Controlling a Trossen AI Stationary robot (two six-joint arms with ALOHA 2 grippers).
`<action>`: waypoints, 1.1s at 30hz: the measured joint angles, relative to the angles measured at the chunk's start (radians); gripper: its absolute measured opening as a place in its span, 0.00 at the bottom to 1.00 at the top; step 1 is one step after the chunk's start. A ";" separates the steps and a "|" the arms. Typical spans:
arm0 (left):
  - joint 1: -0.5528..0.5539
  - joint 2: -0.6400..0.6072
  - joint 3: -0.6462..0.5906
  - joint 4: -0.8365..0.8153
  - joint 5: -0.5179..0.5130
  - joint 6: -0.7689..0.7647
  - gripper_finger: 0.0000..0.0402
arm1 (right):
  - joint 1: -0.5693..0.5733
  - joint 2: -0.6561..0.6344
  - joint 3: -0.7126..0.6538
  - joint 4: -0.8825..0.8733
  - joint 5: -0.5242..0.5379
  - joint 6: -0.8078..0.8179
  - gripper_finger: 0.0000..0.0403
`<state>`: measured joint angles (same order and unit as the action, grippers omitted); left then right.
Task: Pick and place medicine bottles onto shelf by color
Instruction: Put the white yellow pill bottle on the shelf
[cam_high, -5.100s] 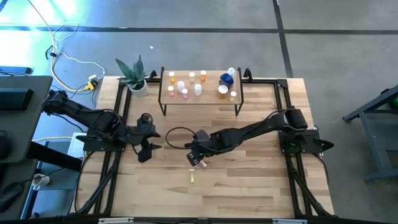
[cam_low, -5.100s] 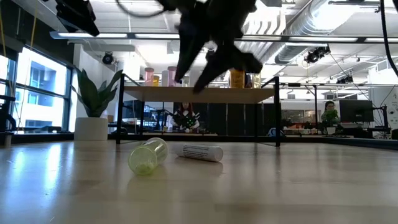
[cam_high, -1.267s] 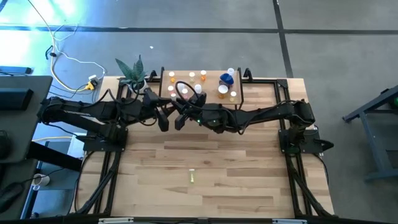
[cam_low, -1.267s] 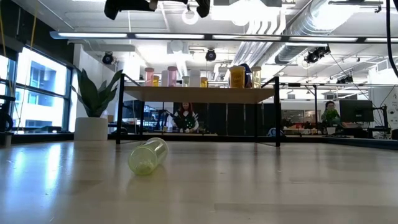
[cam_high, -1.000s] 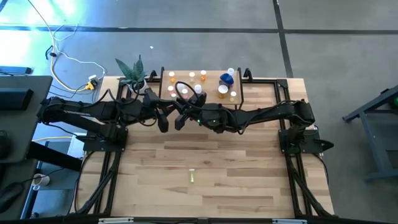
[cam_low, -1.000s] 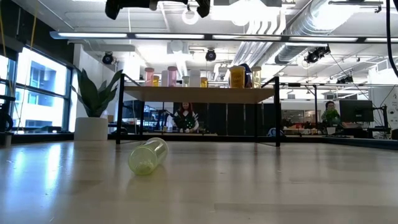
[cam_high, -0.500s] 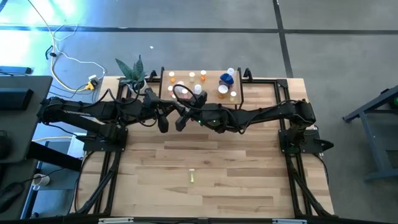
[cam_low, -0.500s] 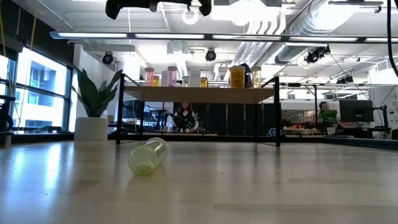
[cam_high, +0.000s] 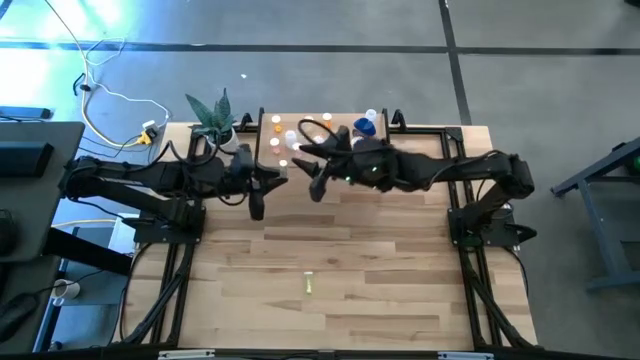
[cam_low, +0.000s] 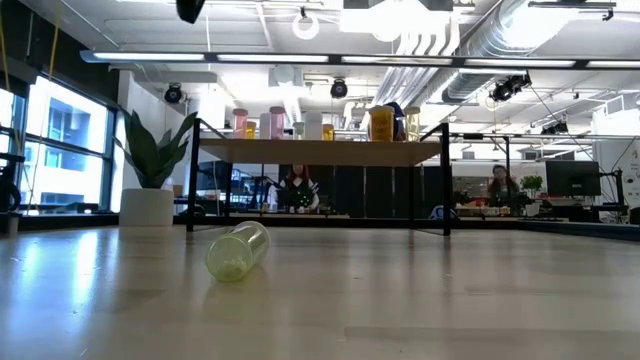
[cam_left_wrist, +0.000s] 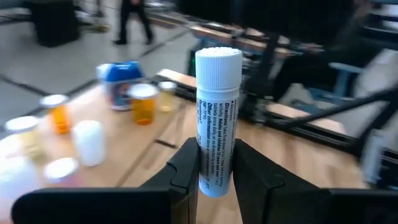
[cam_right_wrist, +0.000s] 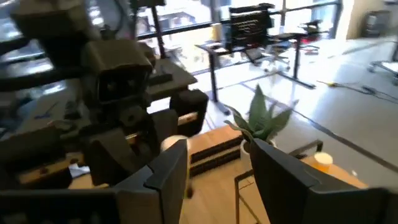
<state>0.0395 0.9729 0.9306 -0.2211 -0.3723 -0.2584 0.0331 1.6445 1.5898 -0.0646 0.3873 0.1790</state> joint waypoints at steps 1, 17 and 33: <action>0.004 0.000 0.004 0.002 0.036 -0.004 0.15 | -0.009 -0.011 0.000 -0.001 -0.033 -0.025 0.41; 0.126 0.059 0.008 0.201 0.605 -0.026 0.15 | -0.218 -0.100 0.000 0.010 -0.859 -0.161 0.42; 0.191 0.268 0.008 0.524 0.754 0.012 0.16 | -0.297 -0.089 0.000 -0.020 -1.163 -0.135 0.42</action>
<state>0.2304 1.2414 0.9388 0.3030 0.3820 -0.2461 -0.2641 1.5554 1.5898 -0.0847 -0.7756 0.0443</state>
